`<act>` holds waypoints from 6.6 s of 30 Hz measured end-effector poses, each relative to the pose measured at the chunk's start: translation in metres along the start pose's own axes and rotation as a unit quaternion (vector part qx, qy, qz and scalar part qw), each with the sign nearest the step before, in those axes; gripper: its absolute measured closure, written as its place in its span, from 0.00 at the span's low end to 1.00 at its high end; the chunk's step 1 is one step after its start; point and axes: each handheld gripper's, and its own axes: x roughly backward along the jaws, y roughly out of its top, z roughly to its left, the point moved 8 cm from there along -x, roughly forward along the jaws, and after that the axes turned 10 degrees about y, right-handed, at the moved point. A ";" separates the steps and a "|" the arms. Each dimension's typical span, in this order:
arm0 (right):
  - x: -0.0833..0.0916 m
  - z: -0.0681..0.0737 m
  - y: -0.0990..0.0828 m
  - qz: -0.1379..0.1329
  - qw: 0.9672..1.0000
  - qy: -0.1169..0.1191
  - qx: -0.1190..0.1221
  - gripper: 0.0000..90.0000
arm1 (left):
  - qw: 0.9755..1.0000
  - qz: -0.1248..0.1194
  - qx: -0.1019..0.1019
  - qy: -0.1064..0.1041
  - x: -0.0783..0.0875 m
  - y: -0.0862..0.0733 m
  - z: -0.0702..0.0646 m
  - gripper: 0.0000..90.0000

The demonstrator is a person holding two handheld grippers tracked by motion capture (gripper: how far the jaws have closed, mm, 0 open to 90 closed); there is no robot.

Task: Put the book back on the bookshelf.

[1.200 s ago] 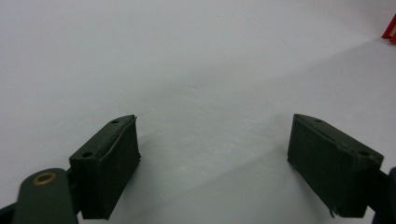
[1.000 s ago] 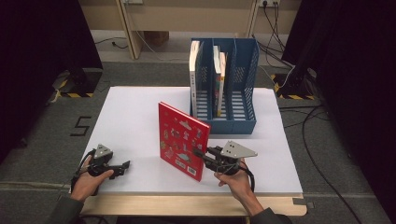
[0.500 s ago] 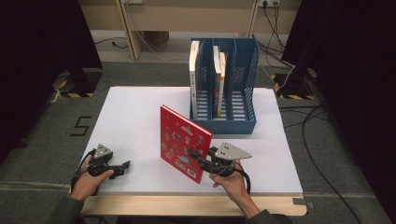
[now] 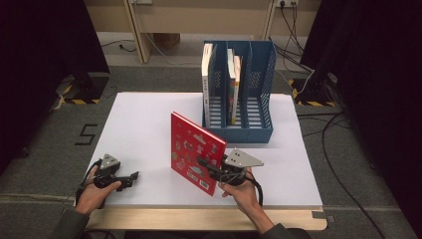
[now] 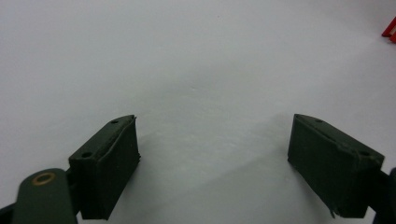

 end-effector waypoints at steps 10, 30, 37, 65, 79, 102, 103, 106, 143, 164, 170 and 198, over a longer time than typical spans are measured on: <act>-0.014 0.004 0.003 -0.009 1.000 0.000 0.003 0.82 | 1.000 -0.002 0.002 0.000 0.000 0.000 0.000 0.17; -0.014 -0.005 0.009 -0.030 0.999 -0.022 -0.024 0.88 | 1.000 -0.002 0.000 -0.001 0.000 0.000 0.000 0.17; -0.004 -0.012 0.023 -0.042 0.998 -0.034 -0.018 0.88 | 1.000 -0.002 0.001 -0.001 0.000 0.000 0.000 0.17; 0.050 -0.031 0.065 -0.083 0.992 -0.096 -0.005 0.88 | 1.000 -0.002 -0.001 -0.002 0.000 0.000 0.000 0.17; 0.083 -0.040 0.085 -0.097 0.986 -0.133 -0.004 0.88 | 1.000 -0.003 0.001 -0.003 0.000 0.000 0.000 0.16; 0.145 -0.074 0.098 -0.116 0.966 -0.229 -0.015 0.88 | 1.000 -0.003 0.002 -0.002 0.000 0.000 0.000 0.16; 0.147 -0.076 0.098 -0.117 0.965 -0.233 -0.015 0.88 | 1.000 -0.003 0.001 -0.002 0.000 0.000 0.000 0.16; 0.153 -0.082 0.100 -0.119 0.962 -0.243 -0.018 0.88 | 1.000 -0.003 0.001 -0.002 -0.001 0.000 0.000 0.16; 0.134 -0.198 0.129 -0.099 0.929 -0.355 -0.020 0.88 | 1.000 0.000 0.000 -0.003 -0.001 0.000 0.000 0.15; 0.093 -0.250 0.127 -0.088 0.920 -0.381 -0.028 0.88 | 1.000 -0.001 0.000 -0.003 -0.001 0.000 0.000 0.15; 0.081 -0.263 0.122 -0.083 0.919 -0.386 -0.027 0.87 | 1.000 0.000 0.000 -0.003 -0.001 0.000 0.000 0.15; 0.054 -0.296 0.084 -0.032 0.915 -0.400 -0.044 0.87 | 1.000 0.000 0.000 -0.003 -0.001 0.000 0.000 0.15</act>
